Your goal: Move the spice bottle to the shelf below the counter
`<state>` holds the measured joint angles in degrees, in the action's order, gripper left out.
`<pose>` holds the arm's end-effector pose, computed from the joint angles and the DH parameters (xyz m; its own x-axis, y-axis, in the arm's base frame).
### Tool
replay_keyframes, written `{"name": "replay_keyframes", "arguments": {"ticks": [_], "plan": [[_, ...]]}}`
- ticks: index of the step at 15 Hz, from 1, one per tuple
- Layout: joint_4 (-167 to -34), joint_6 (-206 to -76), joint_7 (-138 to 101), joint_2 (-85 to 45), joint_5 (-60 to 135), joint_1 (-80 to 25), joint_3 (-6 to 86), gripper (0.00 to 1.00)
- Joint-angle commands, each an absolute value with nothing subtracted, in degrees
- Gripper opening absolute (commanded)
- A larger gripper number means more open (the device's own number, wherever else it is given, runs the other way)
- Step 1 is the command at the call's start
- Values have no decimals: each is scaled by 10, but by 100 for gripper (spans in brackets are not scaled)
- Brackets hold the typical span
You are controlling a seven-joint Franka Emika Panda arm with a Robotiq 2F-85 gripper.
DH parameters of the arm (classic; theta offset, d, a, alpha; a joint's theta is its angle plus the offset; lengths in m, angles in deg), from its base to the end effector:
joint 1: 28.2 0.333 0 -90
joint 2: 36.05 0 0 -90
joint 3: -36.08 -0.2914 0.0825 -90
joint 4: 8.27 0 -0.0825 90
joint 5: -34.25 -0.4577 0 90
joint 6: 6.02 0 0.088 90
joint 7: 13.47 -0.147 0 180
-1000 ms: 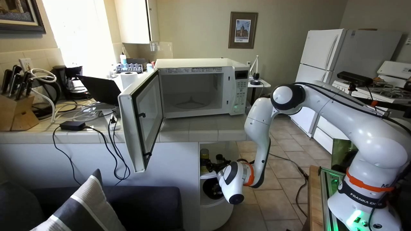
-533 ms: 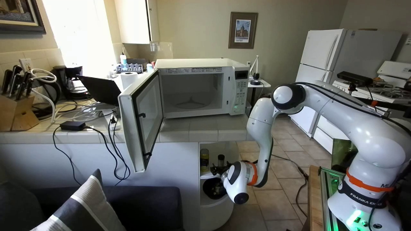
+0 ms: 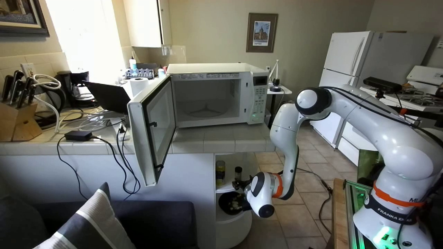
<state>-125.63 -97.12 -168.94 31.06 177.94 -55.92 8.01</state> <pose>0.5009 0.0026 -0.1577 0.2499 -0.1741 0.9525 -0.7338 -0.6758 0.0690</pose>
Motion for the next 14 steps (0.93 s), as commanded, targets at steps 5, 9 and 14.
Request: {"name": "replay_keyframes", "arguments": {"ticks": [5, 9, 14], "plan": [[-1316, -1061, -1709, 251, 1779, -586, 64, 100], [-1371, -1165, -1719, 160, 1731, -566, 77, 100], [-1430, -1342, -1681, 20, 1632, -518, 113, 100]]}}
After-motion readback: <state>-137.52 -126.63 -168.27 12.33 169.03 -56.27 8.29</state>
